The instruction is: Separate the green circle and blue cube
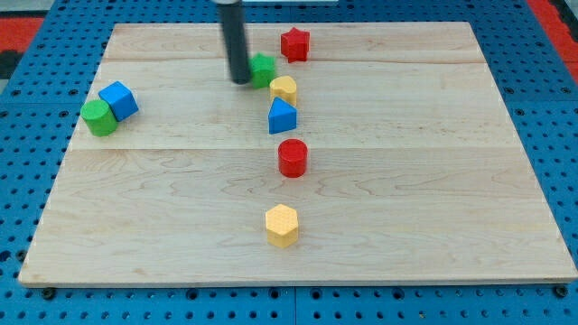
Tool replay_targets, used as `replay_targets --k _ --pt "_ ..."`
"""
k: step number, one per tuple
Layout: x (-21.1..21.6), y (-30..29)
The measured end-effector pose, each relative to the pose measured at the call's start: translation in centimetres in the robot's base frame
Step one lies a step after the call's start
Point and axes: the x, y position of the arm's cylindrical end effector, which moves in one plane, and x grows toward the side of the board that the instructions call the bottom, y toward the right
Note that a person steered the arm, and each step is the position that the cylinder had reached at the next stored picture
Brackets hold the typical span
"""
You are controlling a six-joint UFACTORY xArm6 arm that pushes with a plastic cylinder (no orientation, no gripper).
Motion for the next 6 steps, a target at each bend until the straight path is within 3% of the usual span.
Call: replay_targets --k 1,2,3,4,6 --pt "0.0 -3.9" --pt "2.3 -12.9" --pt "-0.1 -16.5" --pt "1.1 -25.6" --pt "12.9 -20.0"
